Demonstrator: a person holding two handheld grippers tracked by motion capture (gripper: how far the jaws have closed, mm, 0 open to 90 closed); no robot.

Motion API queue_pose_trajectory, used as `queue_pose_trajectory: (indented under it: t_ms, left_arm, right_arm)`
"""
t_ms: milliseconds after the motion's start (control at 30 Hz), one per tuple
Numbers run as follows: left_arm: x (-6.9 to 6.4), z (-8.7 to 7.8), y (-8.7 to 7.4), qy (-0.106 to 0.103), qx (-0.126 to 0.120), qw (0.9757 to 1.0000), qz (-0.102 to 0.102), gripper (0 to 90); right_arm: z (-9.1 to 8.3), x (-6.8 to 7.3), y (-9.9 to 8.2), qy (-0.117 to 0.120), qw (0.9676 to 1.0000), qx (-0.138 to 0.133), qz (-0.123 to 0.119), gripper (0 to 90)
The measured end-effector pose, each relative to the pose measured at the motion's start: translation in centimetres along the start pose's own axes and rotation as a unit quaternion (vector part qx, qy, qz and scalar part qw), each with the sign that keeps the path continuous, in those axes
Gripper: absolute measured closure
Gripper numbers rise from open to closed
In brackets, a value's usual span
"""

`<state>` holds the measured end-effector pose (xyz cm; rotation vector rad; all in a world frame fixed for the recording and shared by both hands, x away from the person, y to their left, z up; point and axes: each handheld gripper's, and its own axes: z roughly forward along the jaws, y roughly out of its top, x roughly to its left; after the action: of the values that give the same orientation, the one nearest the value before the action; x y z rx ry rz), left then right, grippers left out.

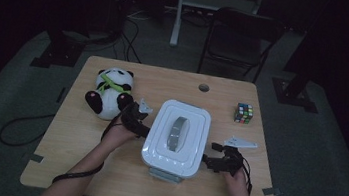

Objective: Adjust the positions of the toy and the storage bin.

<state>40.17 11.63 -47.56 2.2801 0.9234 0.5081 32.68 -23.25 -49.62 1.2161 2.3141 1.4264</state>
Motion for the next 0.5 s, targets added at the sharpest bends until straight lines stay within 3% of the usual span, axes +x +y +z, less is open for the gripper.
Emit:
queue_pose_trajectory:
  t_ms: [133, 233, 333, 500]
  left_arm:
    - [-0.2, -0.6, -0.6, -0.007, 0.0, 1.0, 0.003, 4.9]
    - [-0.3, -0.9, -1.1, -0.016, 0.001, 0.9999, 0.002, 4.9]
    - [-0.4, -1.3, -1.8, -0.015, 0.005, 0.9998, 0.007, 4.9]
    - [-0.1, -2.1, -3.3, -0.019, 0.007, 0.9998, 0.001, 4.9]
  right_arm:
    - [-0.2, -0.6, 0.6, -0.025, 0.9996, -0.004, -0.011, 14.2]
    - [-0.3, -1.0, 0.7, -0.028, 0.9995, -0.009, -0.008, 14.0]
    - [-0.4, -1.6, 1.0, -0.055, 0.9983, -0.019, -0.005, 13.3]
    - [-1.2, -2.9, 1.5, -0.083, 0.9946, -0.048, 0.039, 12.9]
